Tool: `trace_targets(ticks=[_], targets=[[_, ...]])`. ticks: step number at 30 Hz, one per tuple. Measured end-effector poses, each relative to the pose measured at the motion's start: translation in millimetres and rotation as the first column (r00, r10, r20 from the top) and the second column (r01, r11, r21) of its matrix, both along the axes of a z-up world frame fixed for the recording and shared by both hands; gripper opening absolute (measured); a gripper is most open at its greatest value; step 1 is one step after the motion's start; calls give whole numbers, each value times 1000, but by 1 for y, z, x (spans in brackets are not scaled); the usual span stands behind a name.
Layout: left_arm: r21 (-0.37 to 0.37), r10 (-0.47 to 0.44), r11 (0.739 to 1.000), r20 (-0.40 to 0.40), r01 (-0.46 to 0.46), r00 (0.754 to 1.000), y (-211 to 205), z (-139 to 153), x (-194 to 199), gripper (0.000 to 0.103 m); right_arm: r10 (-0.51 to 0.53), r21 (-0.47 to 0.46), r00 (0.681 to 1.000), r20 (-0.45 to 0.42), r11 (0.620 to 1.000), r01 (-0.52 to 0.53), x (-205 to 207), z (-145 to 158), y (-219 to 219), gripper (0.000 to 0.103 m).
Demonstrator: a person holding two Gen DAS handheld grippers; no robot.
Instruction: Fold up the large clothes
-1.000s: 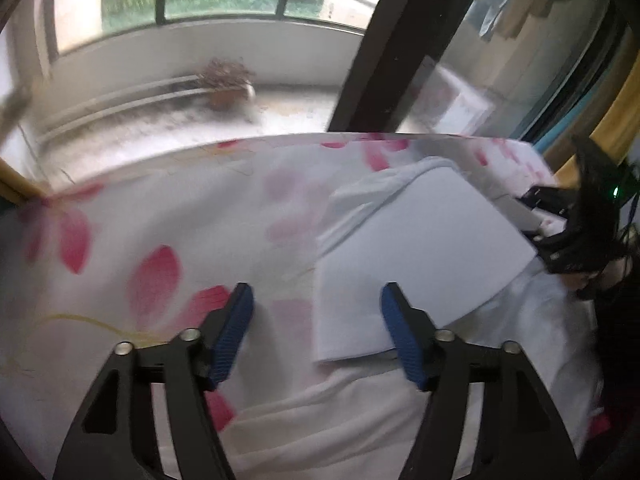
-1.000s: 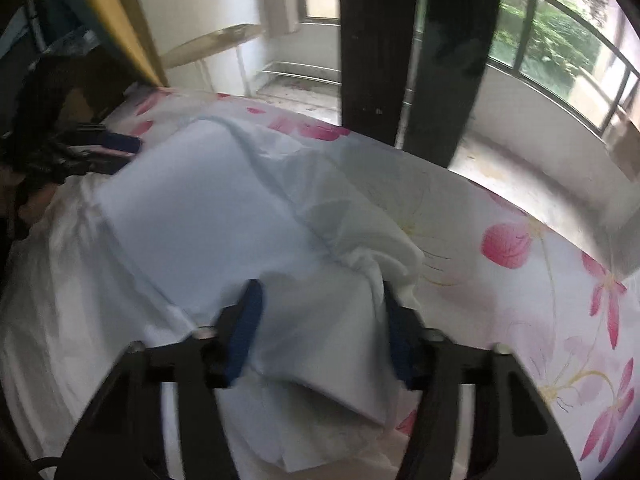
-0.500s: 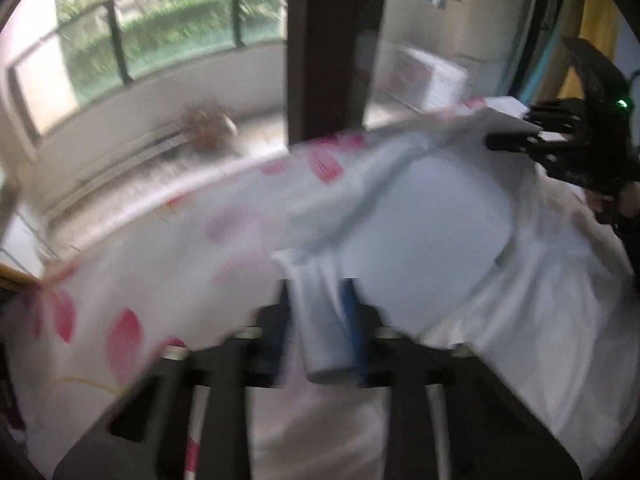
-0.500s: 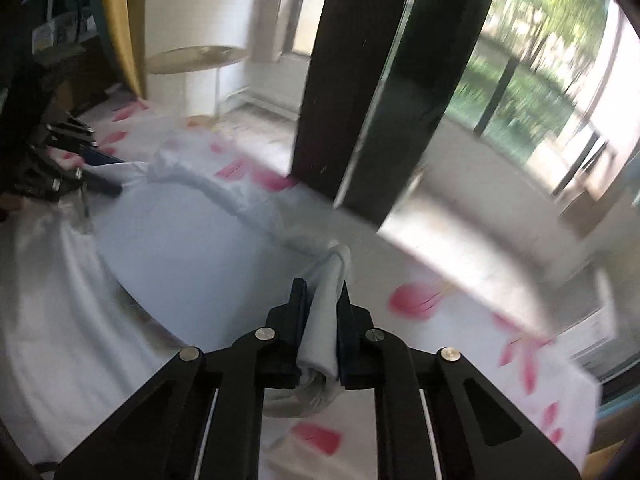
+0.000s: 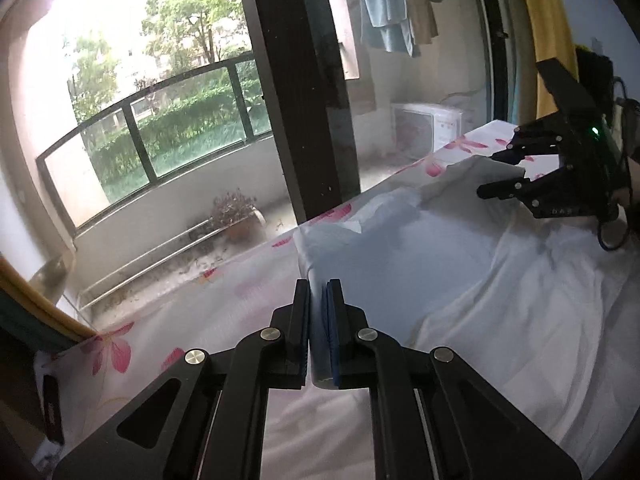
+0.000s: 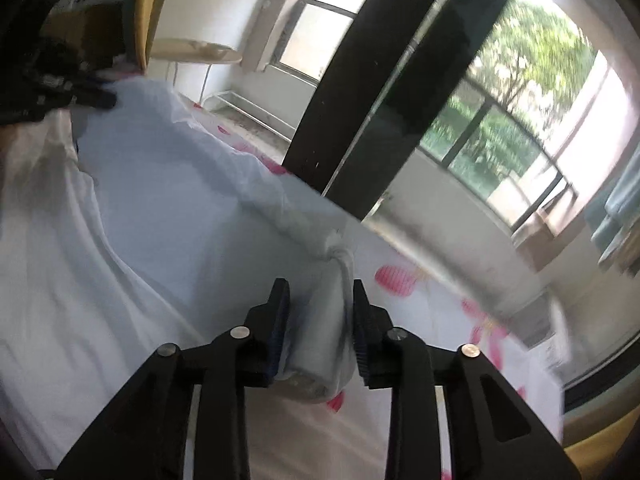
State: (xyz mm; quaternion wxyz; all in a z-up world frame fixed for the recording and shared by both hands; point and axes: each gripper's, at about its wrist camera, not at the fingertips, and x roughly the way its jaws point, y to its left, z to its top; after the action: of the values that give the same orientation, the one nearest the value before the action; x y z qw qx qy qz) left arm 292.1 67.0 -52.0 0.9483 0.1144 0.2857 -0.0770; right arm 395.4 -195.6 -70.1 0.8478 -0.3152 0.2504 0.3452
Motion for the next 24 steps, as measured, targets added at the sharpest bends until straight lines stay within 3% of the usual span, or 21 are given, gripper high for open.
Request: trace_targets(ticks=[6, 14, 24], targets=[[-36, -17, 999, 30, 18, 999, -2, 7, -14, 9, 33, 115, 995, -91, 993, -23, -2, 12, -21, 29], [-62, -17, 998, 46, 20, 999, -6, 13, -39, 9, 53, 132, 991, -123, 991, -37, -16, 16, -34, 24], [-28, -56, 998, 13, 56, 998, -26, 2, -94, 9, 77, 131, 985, -152, 990, -57, -49, 8, -52, 23]])
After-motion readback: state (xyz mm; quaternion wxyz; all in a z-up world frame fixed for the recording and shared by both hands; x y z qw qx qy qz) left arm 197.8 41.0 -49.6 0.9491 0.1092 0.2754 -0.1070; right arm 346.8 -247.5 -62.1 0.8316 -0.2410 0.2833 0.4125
